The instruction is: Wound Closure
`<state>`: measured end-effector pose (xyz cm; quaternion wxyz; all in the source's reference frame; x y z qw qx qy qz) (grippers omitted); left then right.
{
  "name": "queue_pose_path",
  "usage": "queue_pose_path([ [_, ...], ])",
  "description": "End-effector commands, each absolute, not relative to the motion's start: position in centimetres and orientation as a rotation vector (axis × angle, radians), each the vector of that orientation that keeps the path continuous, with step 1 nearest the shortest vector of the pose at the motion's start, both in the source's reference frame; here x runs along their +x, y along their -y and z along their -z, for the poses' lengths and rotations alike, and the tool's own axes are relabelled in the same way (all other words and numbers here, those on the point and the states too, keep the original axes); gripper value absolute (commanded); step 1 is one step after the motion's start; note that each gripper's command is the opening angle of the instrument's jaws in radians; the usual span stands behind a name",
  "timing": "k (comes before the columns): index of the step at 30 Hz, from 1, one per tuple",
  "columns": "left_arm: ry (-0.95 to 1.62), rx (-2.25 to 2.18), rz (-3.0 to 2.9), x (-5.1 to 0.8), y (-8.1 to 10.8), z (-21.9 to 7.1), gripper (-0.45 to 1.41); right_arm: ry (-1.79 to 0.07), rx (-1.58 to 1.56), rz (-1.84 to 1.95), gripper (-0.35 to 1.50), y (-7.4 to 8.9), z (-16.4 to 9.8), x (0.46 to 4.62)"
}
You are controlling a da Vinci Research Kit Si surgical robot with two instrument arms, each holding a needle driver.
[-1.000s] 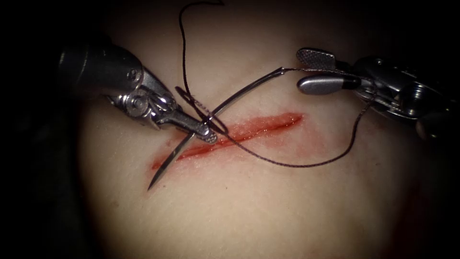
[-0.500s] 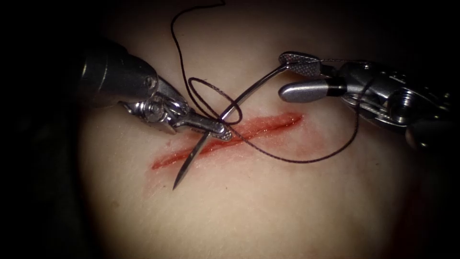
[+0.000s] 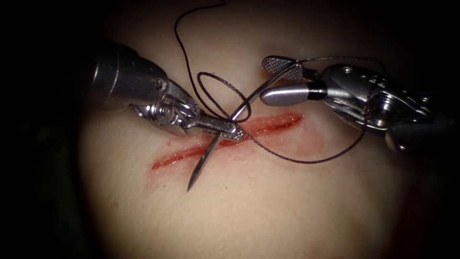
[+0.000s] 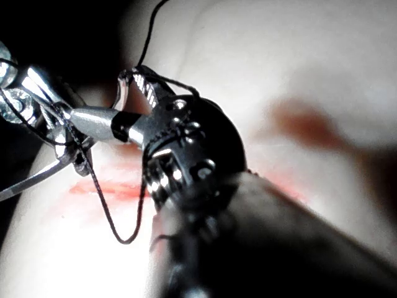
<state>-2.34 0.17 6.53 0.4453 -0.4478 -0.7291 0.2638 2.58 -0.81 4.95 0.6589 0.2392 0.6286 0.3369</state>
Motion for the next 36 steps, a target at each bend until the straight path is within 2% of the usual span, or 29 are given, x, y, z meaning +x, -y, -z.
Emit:
queue_pose_path([
  [1,1.808,-1.103,-0.648,-2.38,-0.18,-6.55,-0.45,-1.425,0.54,-0.761,0.94,0.77,-4.99,2.66],
  [8,1.793,-1.124,-0.648,-2.39,-0.19,-6.52,-0.45,-1.418,0.574,-0.798,0.69,0.77,-5.02,2.67],
  [12,1.774,-1.149,-0.649,-2.41,-0.19,-6.53,-0.45,-1.474,0.591,-0.832,0.76,0.78,-5.06,2.75],
  [20,1.775,-1.145,-0.642,-2.4,-0.23,-6.5,-0.45,-1.768,0.561,-1.012,0.74,0.98,-5.32,2.99],
  [24,1.774,-1.146,-0.64,-2.38,-0.25,-6.47,-0.45,-1.783,0.552,-1.019,0.71,1.0,-5.37,3.03],
  [36,1.772,-1.146,-0.637,-2.3,-0.31,-6.4,-0.45,-1.79,0.558,-1.043,0.98,0.87,-5.45,2.86],
])
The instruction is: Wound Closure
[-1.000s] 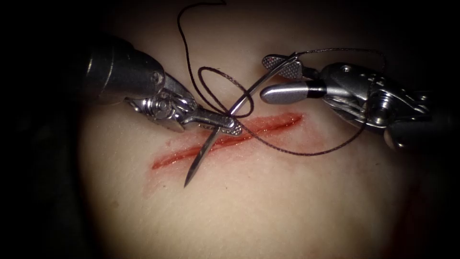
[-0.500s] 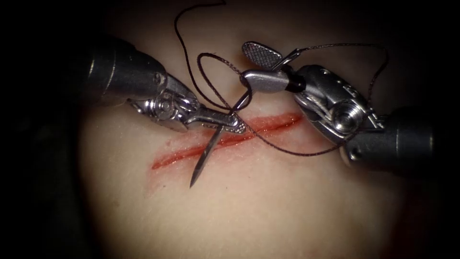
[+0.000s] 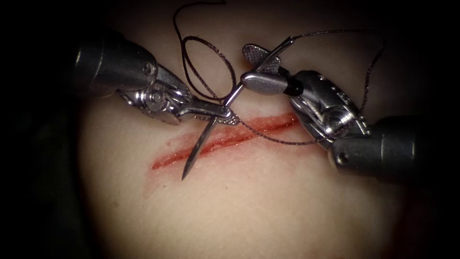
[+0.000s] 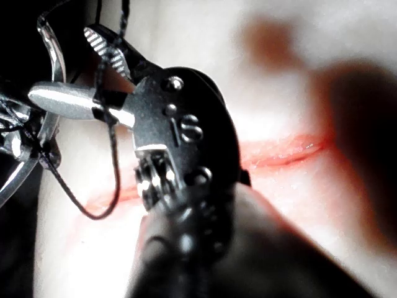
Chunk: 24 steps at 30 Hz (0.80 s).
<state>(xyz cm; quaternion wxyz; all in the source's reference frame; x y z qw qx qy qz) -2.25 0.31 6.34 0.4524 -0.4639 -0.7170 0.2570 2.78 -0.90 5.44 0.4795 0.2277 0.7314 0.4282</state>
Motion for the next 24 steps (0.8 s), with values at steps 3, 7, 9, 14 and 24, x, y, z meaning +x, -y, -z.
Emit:
queue_pose_path([
  [3,1.771,-1.147,-0.64,-2.3,-0.3,-6.42,-0.45,-1.82,0.567,-1.052,0.99,0.86,-5.41,2.86],
  [7,1.772,-1.146,-0.643,-2.28,-0.3,-6.44,-0.45,-1.862,0.573,-1.056,0.91,0.87,-5.33,2.87],
  [9,1.771,-1.145,-0.641,-2.28,-0.3,-6.45,-0.45,-1.862,0.577,-1.055,0.91,0.87,-5.31,2.88],
  [14,1.768,-1.144,-0.633,-2.27,-0.31,-6.46,-0.45,-1.862,0.578,-1.057,0.81,0.87,-5.29,2.88],
  [24,1.765,-1.141,-0.625,-2.24,-0.3,-6.47,-0.45,-1.866,0.599,-1.045,-0.35,0.86,-5.28,2.82],
])
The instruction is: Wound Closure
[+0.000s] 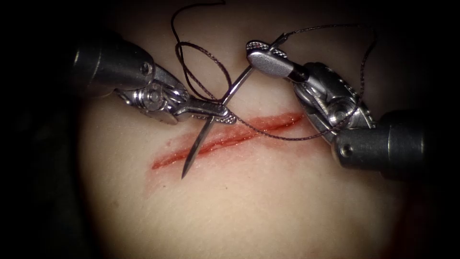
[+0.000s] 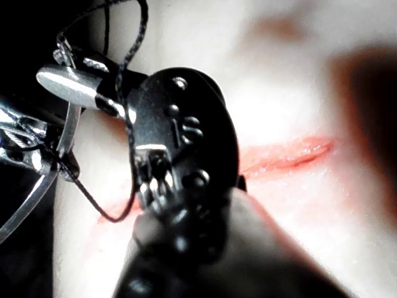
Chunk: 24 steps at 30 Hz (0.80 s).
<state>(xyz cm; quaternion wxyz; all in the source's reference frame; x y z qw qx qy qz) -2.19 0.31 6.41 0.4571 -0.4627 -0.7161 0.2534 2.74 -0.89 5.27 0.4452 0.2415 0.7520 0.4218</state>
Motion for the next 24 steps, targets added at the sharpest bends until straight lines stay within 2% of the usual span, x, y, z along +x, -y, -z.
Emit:
queue_pose_path([
  [1,1.765,-1.141,-0.625,-2.24,-0.3,-6.47,-0.45,-1.866,0.599,-1.045,-0.35,0.86,-5.28,2.82],
  [3,1.762,-1.142,-0.619,-2.25,-0.29,-6.48,-0.45,-1.865,0.6,-1.048,-0.35,0.84,-5.26,2.81],
  [4,1.754,-1.15,-0.617,-2.26,-0.29,-6.49,-0.23,-1.865,0.6,-1.05,-0.35,0.83,-5.26,2.8],
  [5,1.754,-1.15,-0.617,-2.26,-0.29,-6.49,-0.23,-1.865,0.6,-1.05,-0.35,0.83,-5.26,2.8],
  [6,1.752,-1.154,-0.617,-2.28,-0.31,-6.5,0.15,-1.866,0.603,-1.047,-0.35,0.82,-5.26,2.79],
  [7,1.752,-1.154,-0.617,-2.28,-0.31,-6.5,0.15,-1.866,0.603,-1.047,-0.35,0.82,-5.26,2.79],
  [8,1.741,-1.177,-0.634,-2.29,-0.37,-6.48,0.86,-1.862,0.558,-1.067,-0.35,0.8,-5.25,2.75],
  [9,1.699,-1.245,-0.679,-2.25,-0.48,-6.47,1.25,-1.834,0.307,-0.977,-0.35,0.74,-5.21,2.68],
  [16,1.607,-1.325,-0.759,-1.92,-0.53,-6.54,1.26,-1.575,-0.077,-0.615,-0.35,0.56,-5.03,2.43],
  [17,1.566,-1.321,-0.772,-1.82,-0.58,-6.55,1.26,-1.454,-0.162,-0.525,-0.35,0.52,-5.01,2.35],
  [18,1.566,-1.321,-0.772,-1.82,-0.58,-6.55,1.26,-1.454,-0.162,-0.525,-0.35,0.52,-5.01,2.35],
  [19,1.506,-1.343,-0.821,-1.76,-0.62,-6.56,1.25,-1.343,-0.251,-0.437,-0.35,0.51,-5.01,2.29],
  [24,1.373,-1.282,-0.964,-1.58,-0.7,-6.57,1.21,-1.207,-0.338,-0.487,-0.35,0.44,-4.96,2.05],
])
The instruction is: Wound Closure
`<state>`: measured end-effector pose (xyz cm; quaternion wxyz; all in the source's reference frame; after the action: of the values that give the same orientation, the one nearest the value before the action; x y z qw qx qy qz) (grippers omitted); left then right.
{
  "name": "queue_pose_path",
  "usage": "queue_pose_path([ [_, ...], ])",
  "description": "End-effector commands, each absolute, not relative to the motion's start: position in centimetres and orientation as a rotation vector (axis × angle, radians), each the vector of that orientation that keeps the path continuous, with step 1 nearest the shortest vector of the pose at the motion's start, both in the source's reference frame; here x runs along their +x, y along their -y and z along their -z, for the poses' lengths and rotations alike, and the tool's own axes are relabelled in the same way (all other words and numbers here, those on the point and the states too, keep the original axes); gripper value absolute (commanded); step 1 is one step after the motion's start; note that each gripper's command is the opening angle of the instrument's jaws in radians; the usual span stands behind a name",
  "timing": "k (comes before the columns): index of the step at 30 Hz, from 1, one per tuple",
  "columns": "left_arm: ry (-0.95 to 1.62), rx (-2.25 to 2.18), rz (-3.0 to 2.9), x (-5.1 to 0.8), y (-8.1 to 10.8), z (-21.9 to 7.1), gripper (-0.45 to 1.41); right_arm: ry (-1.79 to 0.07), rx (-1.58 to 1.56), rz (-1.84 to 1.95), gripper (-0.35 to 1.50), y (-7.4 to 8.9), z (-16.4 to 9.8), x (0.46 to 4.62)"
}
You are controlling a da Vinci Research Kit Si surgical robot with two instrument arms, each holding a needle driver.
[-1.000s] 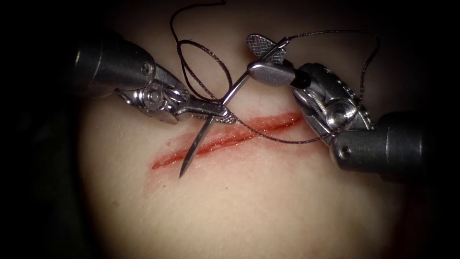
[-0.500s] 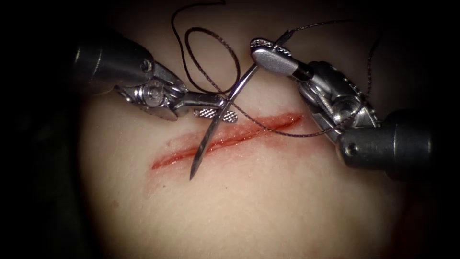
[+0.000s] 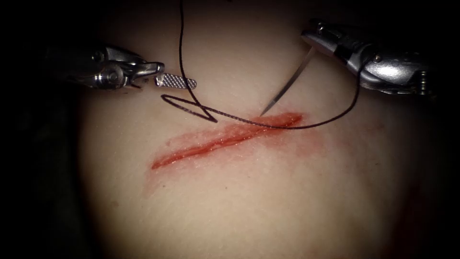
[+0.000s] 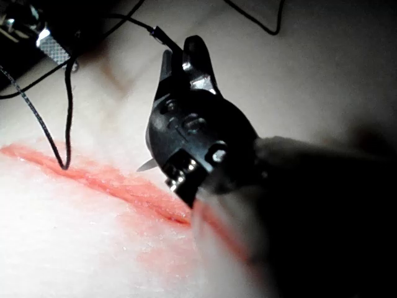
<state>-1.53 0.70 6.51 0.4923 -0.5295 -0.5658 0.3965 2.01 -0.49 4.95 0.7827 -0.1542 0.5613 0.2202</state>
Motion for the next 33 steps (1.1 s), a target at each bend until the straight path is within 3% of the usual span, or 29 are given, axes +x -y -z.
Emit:
queue_pose_path([
  [1,1.359,-1.271,-0.974,-1.54,-0.73,-6.56,1.2,-1.198,-0.344,-0.498,-0.35,0.42,-4.94,2.02],
  [5,1.33,-1.269,-1.027,-1.42,-0.76,-6.54,1.06,-1.185,-0.337,-0.532,-0.35,0.35,-4.88,1.96],
  [10,1.279,-1.127,-1.228,-1.12,-0.85,-6.36,0.68,-1.233,-0.289,-0.496,-0.35,0.31,-4.85,1.92],
  [19,1.069,-1.192,-1.607,-1.05,-0.96,-5.86,0.66,-1.391,-0.179,-0.399,-0.35,0.17,-4.75,1.98],
  [24,1.139,-1.107,-1.714,-1.42,-0.54,-5.86,0.54,-1.534,-0.237,-0.166,-0.35,0.13,-4.69,2.29],
  [28,1.167,-1.105,-1.729,-1.65,-0.42,-5.81,0.39,-1.542,-0.27,-0.107,-0.35,0.16,-4.65,2.46],
  [33,1.169,-1.086,-1.763,-1.83,-0.25,-5.85,0.36,-1.542,-0.312,-0.052,-0.35,0.16,-4.67,2.68],
])
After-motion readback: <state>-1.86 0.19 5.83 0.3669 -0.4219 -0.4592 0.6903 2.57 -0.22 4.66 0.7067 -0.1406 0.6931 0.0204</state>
